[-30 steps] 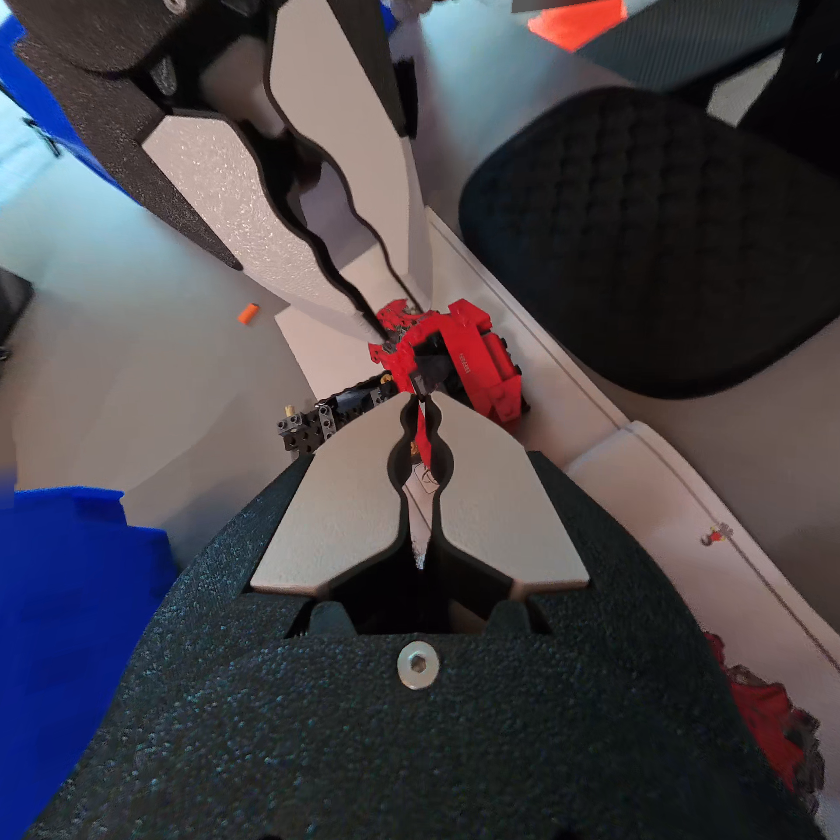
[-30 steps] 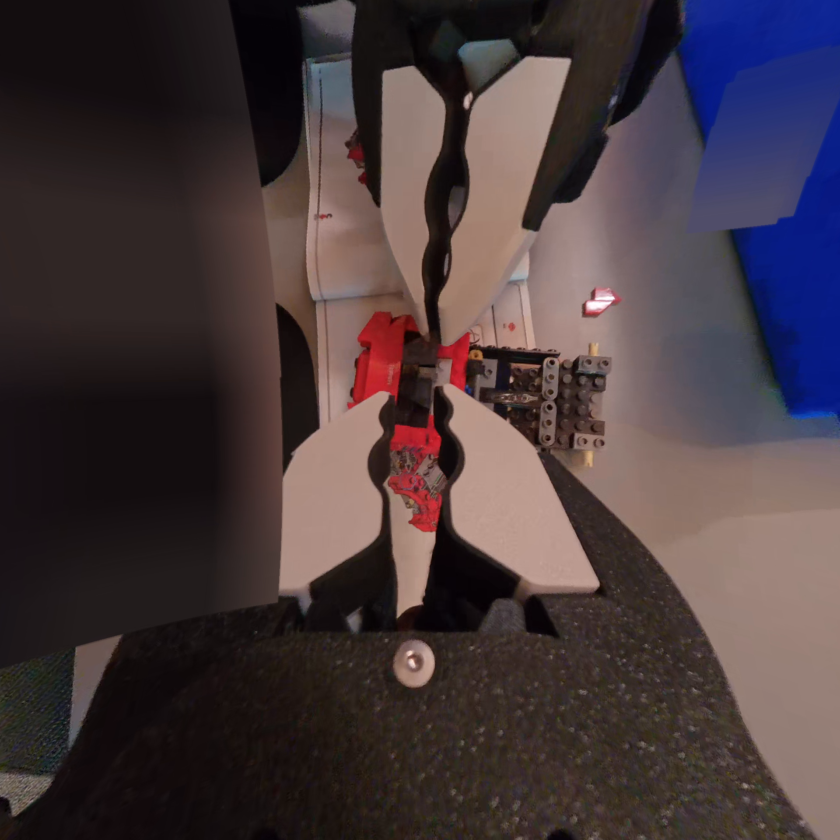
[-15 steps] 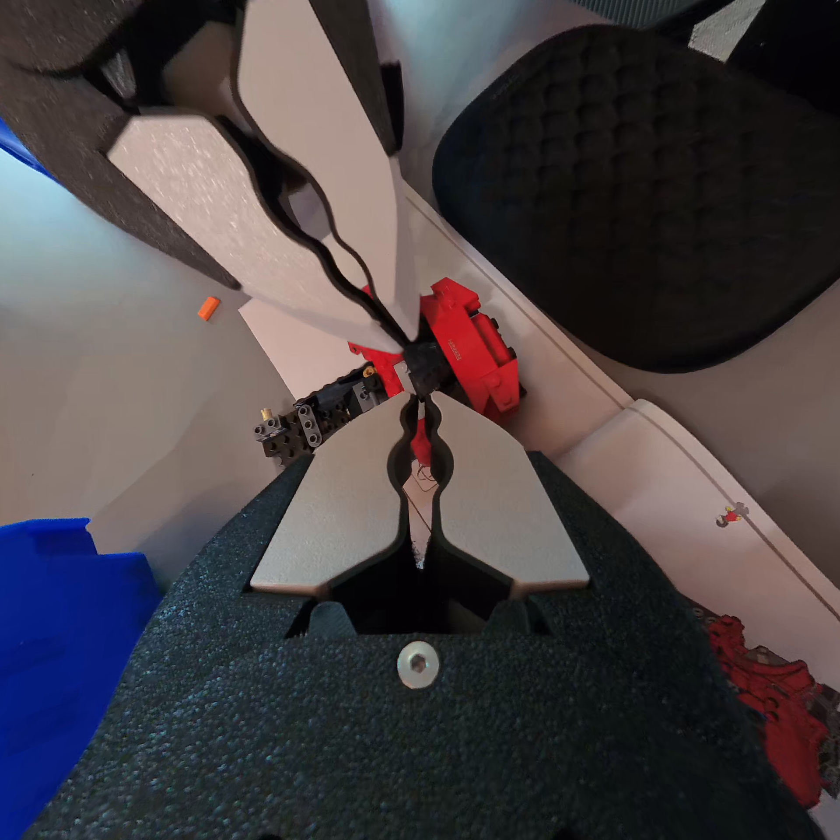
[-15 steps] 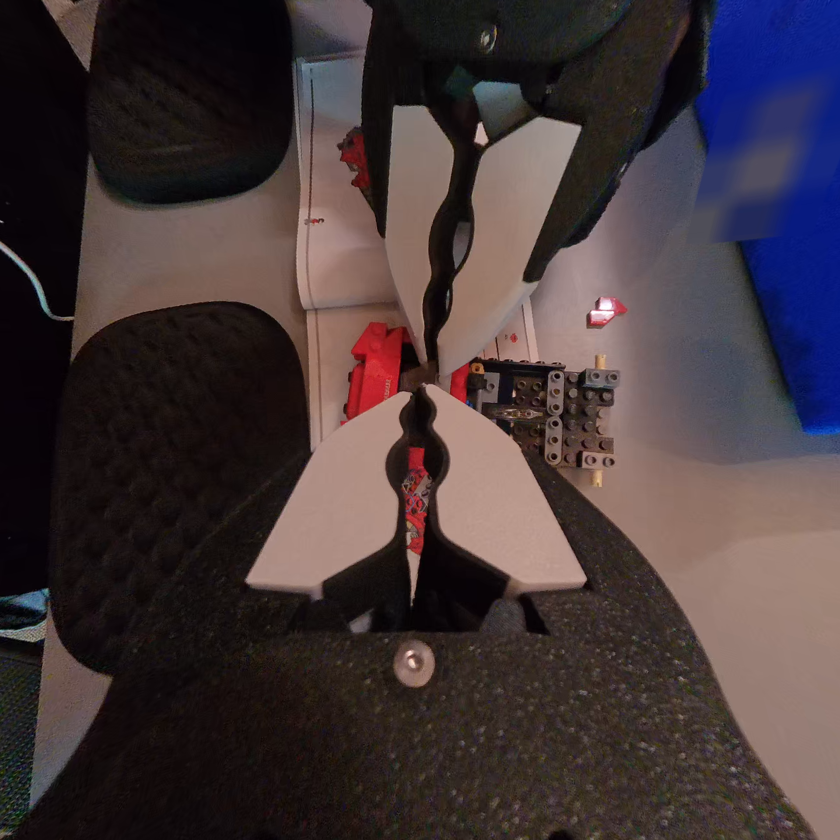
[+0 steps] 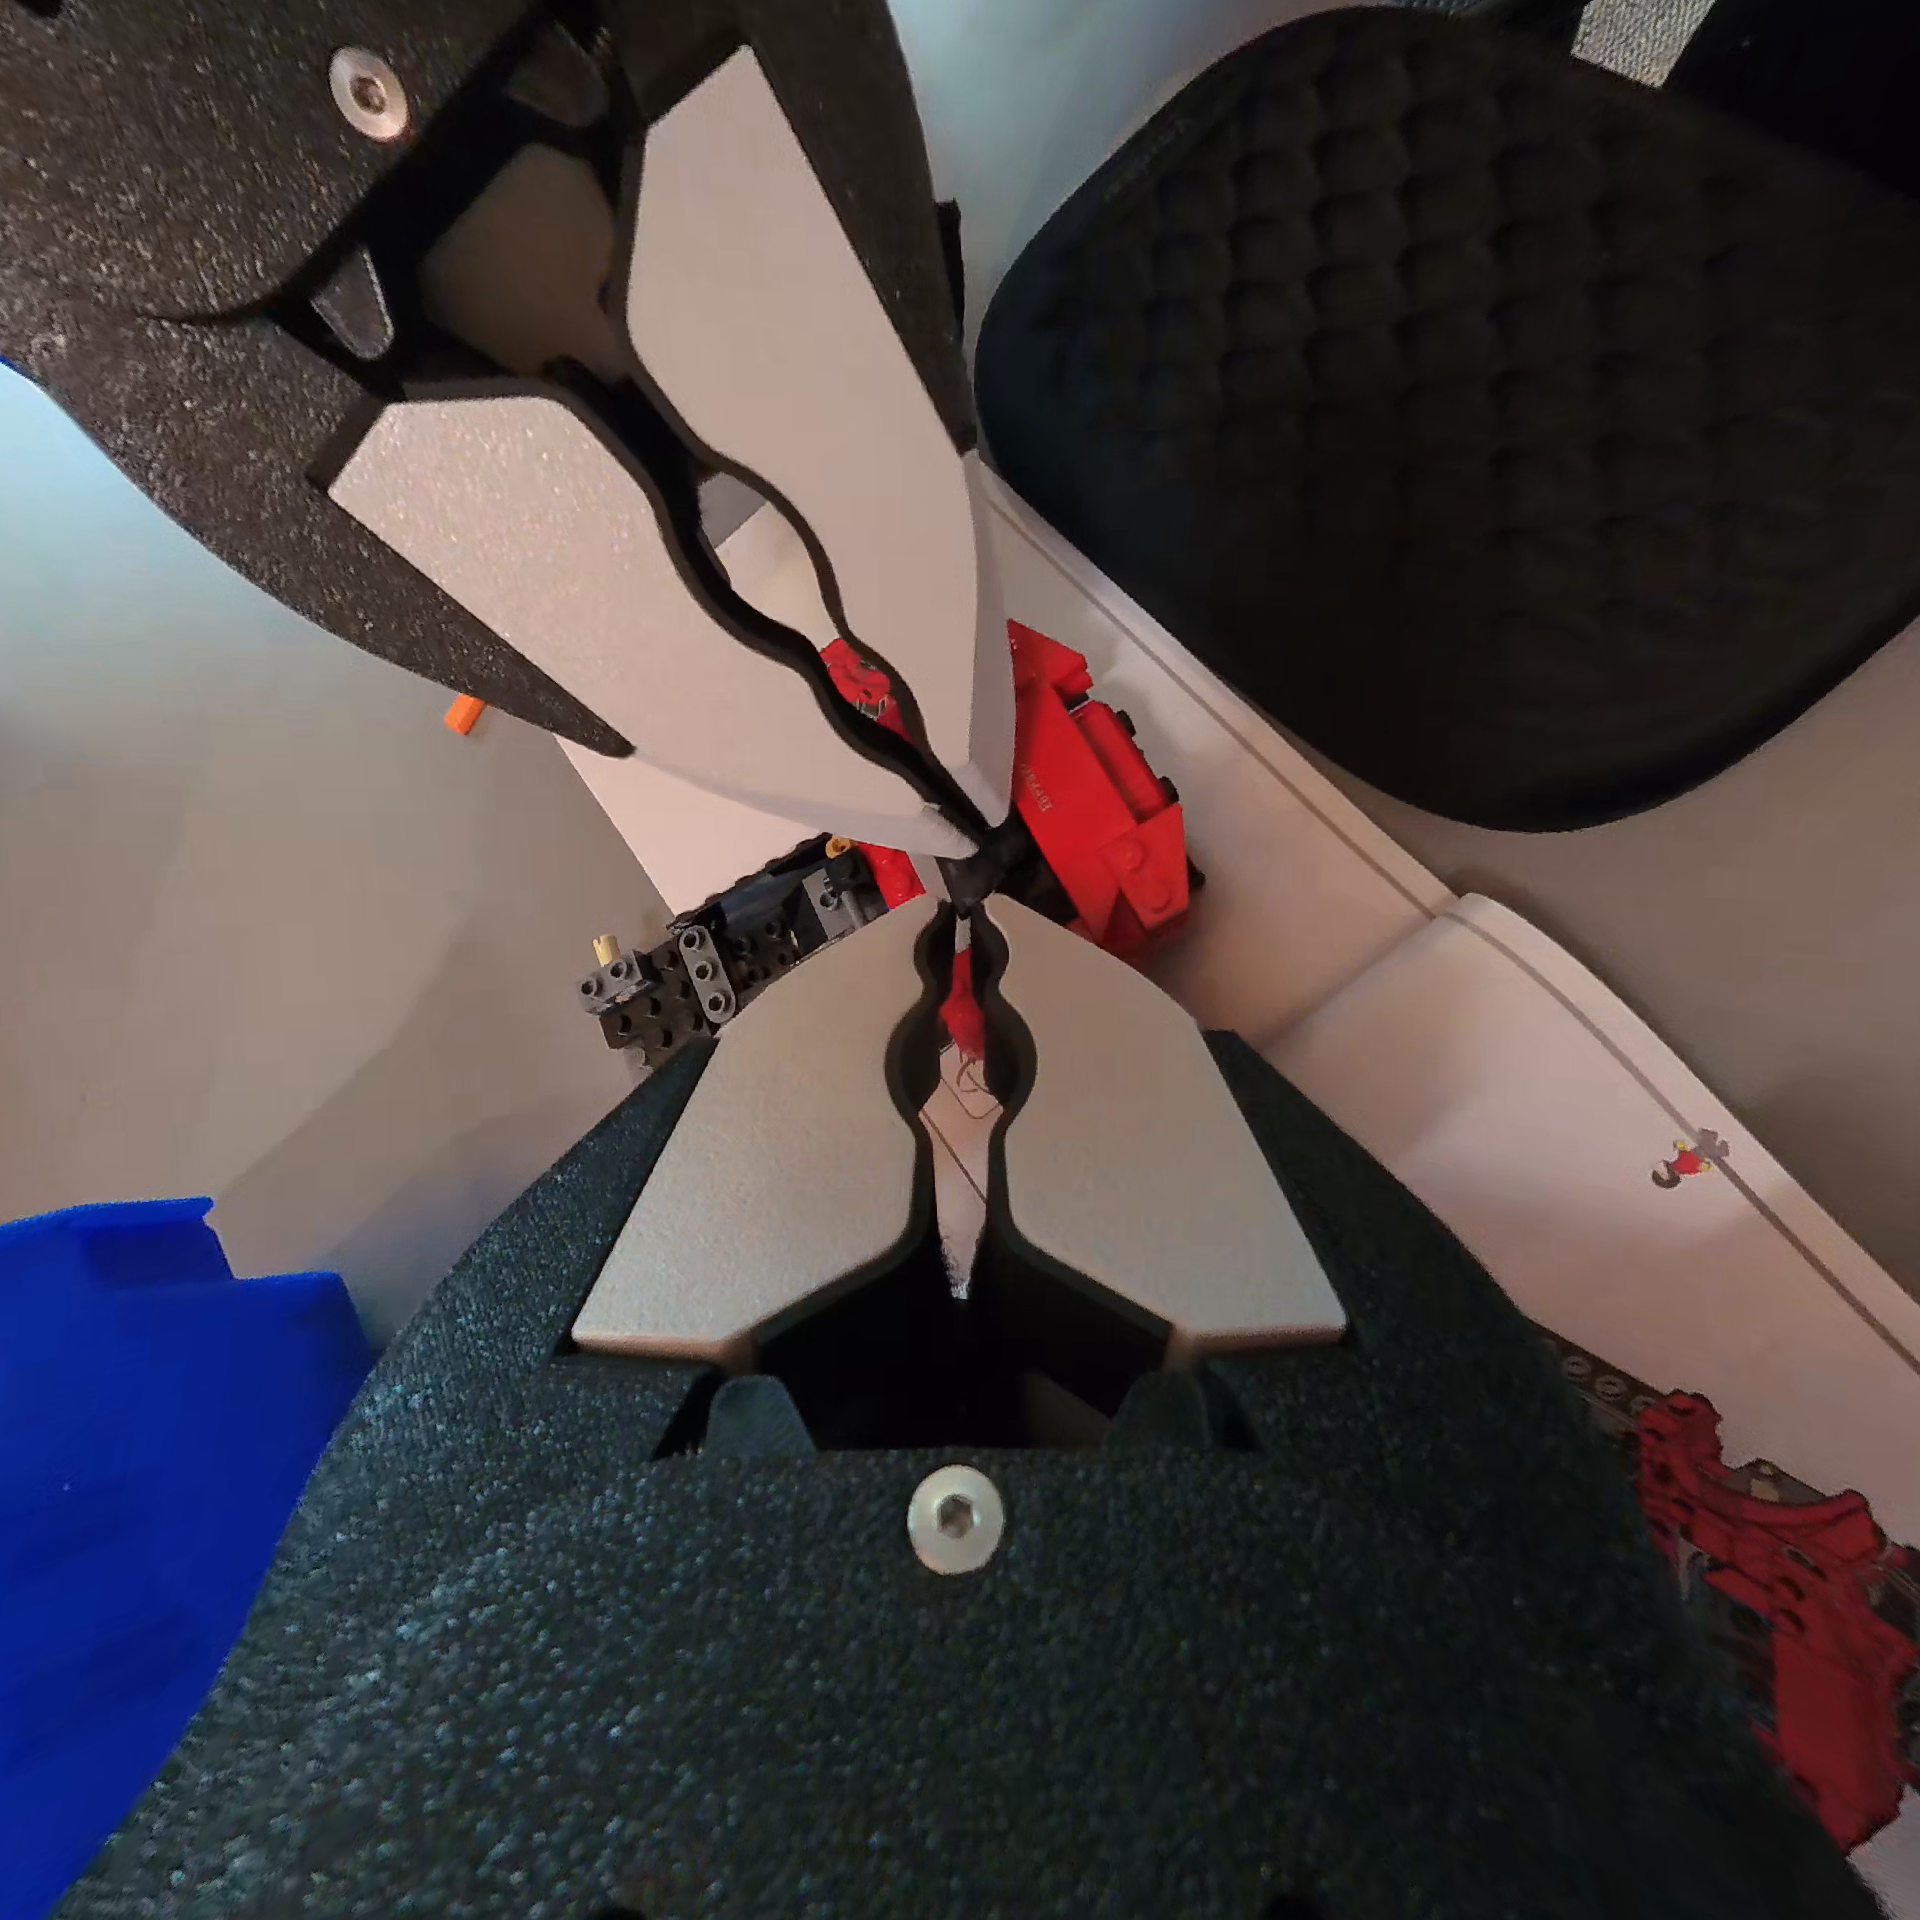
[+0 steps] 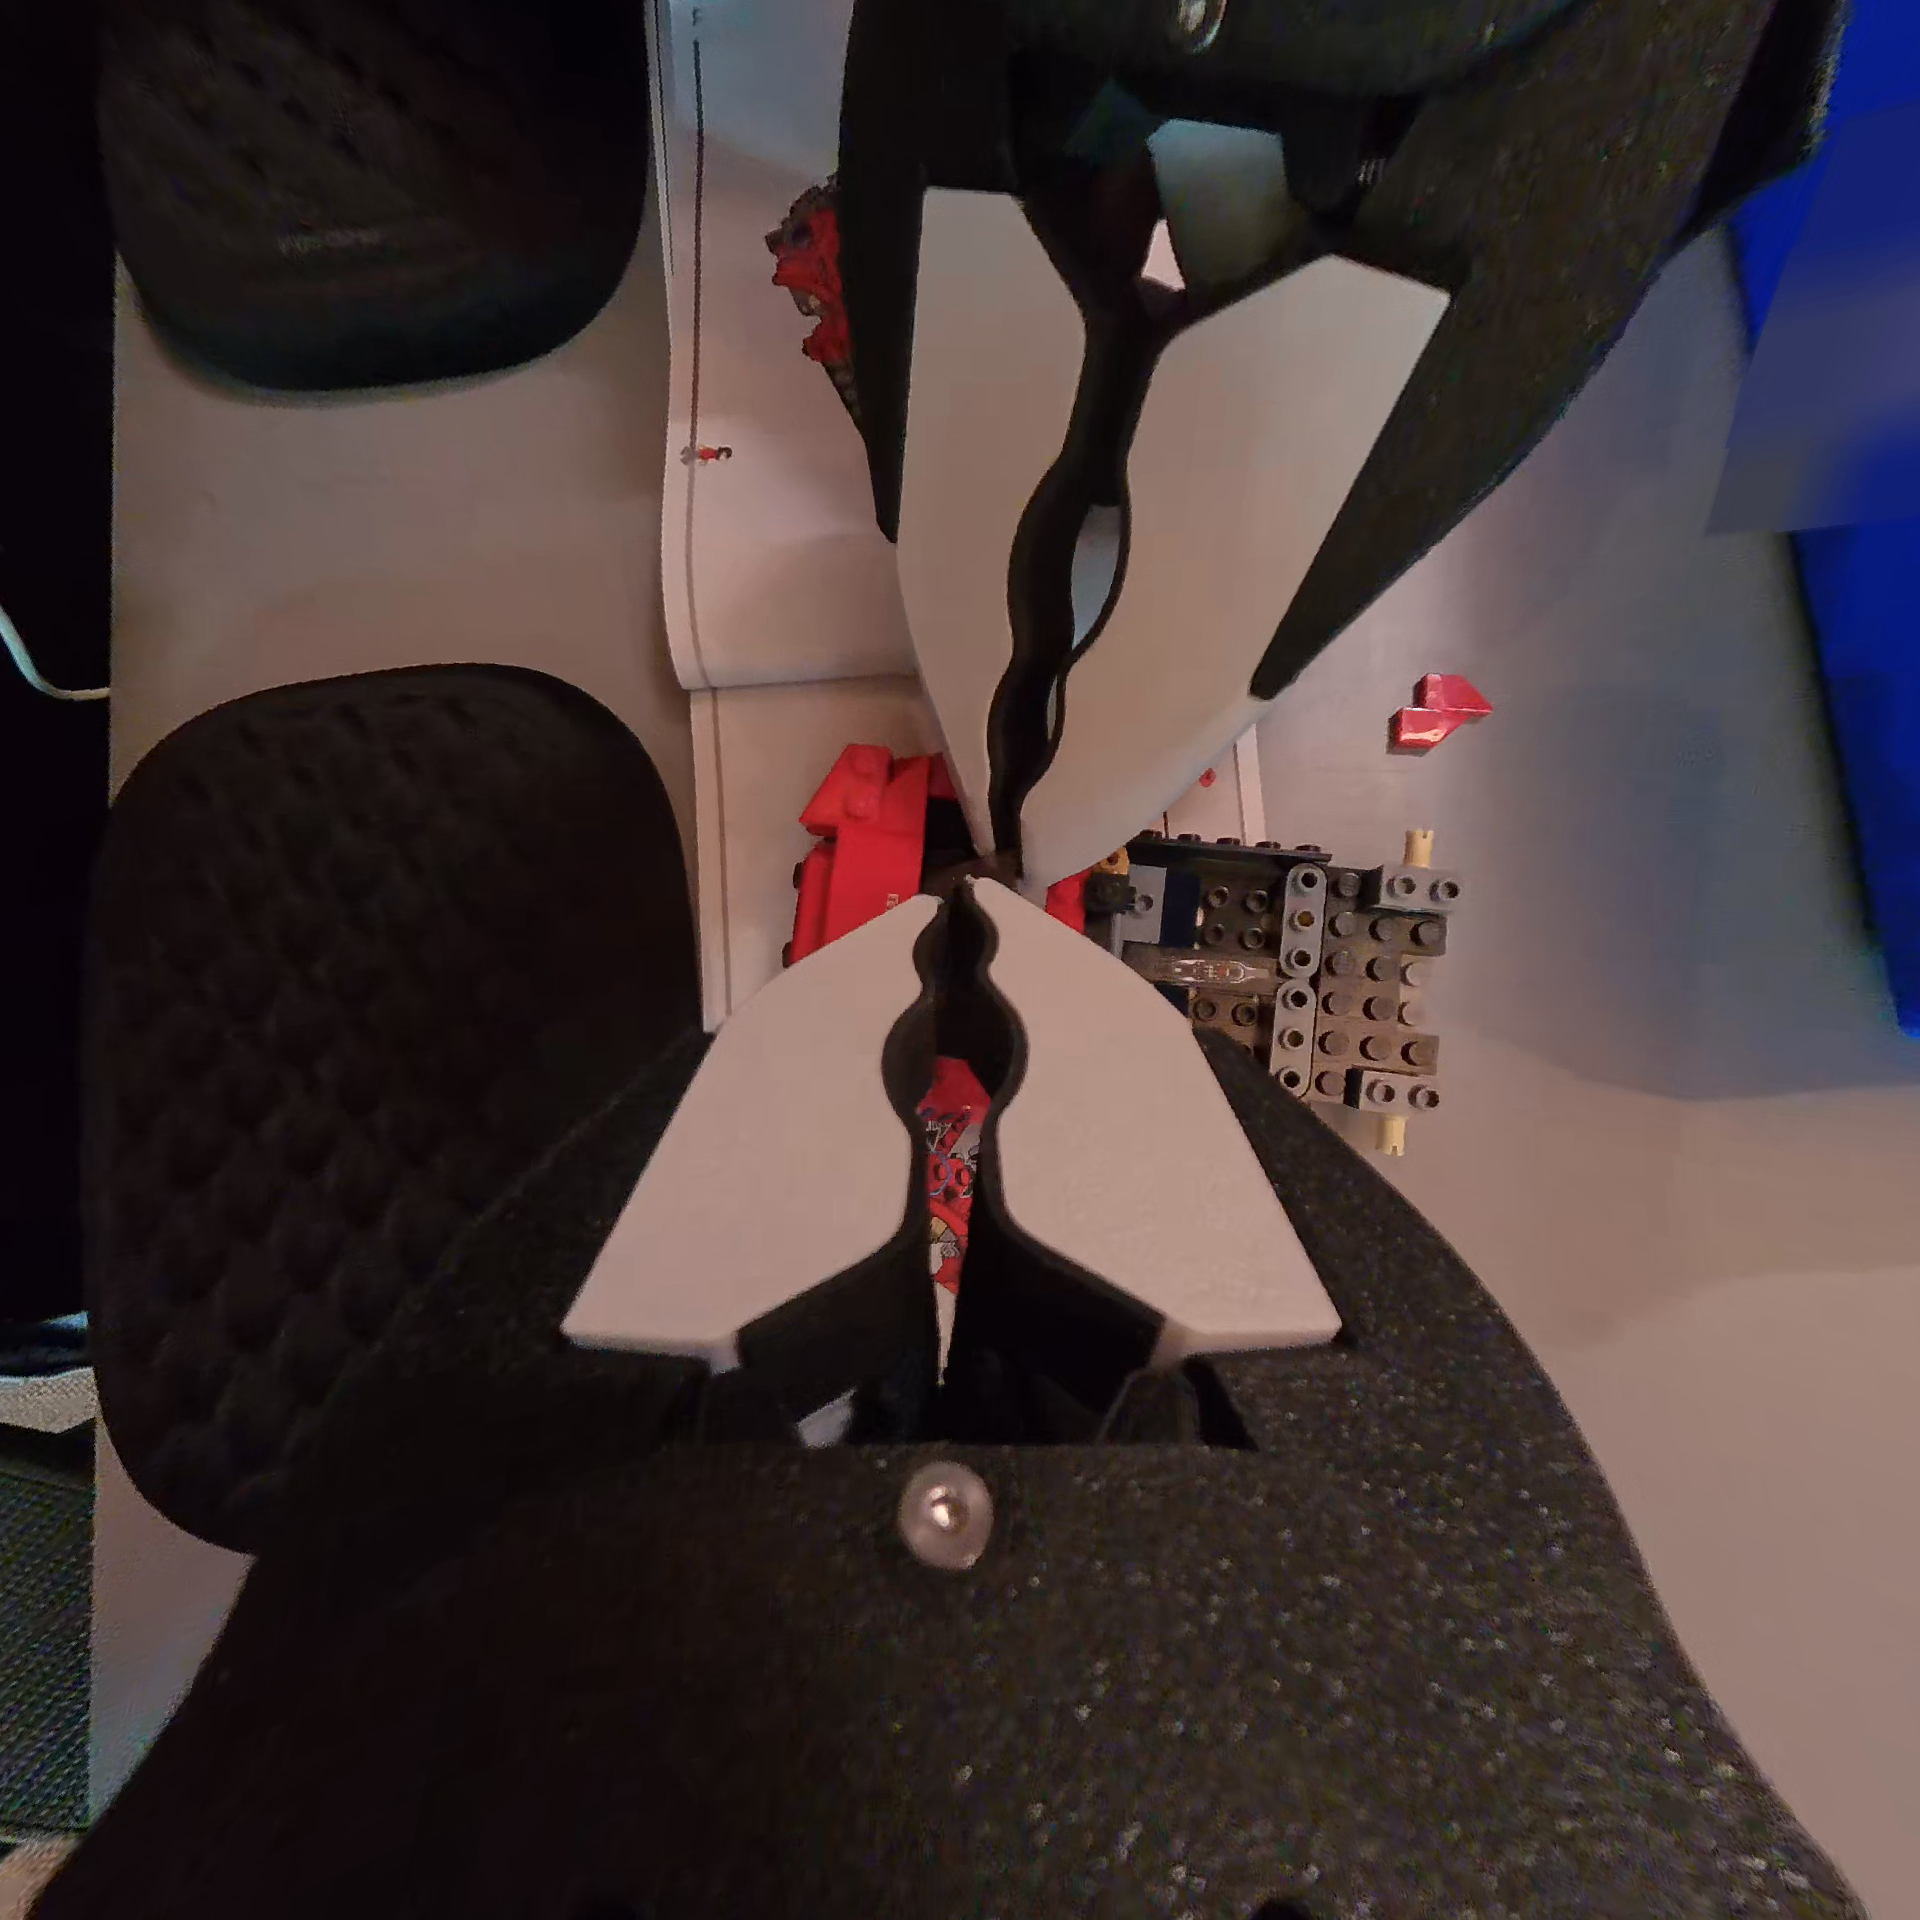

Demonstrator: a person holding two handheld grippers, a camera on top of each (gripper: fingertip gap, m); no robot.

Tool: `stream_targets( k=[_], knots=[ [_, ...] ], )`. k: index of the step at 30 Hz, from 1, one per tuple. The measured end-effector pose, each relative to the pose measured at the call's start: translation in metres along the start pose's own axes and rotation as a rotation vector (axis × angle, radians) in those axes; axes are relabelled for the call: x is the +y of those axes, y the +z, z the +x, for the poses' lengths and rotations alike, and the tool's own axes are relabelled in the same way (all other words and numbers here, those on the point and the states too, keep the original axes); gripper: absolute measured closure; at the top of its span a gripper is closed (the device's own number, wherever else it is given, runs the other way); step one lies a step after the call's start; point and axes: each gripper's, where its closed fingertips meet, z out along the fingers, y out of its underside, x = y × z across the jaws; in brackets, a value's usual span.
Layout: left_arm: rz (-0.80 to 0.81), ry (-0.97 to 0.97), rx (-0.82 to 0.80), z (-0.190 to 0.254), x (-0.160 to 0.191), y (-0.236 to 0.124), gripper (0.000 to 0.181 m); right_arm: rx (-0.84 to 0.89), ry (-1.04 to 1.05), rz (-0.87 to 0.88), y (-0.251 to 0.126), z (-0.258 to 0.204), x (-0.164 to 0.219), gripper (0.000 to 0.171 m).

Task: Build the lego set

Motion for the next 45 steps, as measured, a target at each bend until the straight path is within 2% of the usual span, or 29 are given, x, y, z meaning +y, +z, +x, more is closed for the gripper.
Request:
stream_targets(
  k=[16, 29, 45],
  knots=[
    [-0.067, 0.068, 0.016, 0.0010, -0.0019, 0.0018, 0.179, 0.000, -0.027, -0.082, 0.0003, -0.0019, -0.0002, 0.171],
    [-0.090, 0.092, 0.031, 0.0014, -0.0021, 0.0022, 0.179, -0.016, 0.016, -0.050, -0.0007, -0.0034, 0.0024, 0.171],
    [-0.098, 0.073, 0.037, -0.0012, -0.0017, -0.0040, 0.177, 0.044, 0.153, -0.209, 0.0002, -0.0036, 0.0056, 0.171]
  ],
)
